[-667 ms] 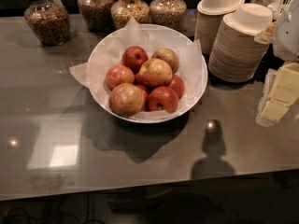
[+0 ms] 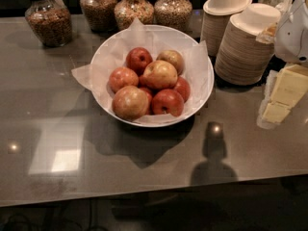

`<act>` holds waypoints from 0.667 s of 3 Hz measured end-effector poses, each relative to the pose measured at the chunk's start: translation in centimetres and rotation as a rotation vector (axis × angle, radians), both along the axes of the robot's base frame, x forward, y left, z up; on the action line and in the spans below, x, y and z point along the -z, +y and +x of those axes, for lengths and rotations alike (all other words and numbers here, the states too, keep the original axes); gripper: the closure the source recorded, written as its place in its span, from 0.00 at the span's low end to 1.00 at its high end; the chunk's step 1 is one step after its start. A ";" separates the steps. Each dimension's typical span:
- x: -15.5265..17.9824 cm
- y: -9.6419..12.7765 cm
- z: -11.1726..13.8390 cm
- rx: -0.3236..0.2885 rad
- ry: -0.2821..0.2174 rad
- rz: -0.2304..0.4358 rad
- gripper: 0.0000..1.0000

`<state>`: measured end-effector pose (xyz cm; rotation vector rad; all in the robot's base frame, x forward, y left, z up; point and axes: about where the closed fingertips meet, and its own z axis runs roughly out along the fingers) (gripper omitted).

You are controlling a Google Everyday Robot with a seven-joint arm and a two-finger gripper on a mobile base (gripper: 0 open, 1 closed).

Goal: Pick apple from white bowl

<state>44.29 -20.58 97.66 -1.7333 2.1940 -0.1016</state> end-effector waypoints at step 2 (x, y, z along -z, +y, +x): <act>-0.5 2.8 1.7 -0.075 -0.066 0.034 0.00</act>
Offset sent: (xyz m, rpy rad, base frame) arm 0.0142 0.0242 0.0029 0.0293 -0.0496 0.0661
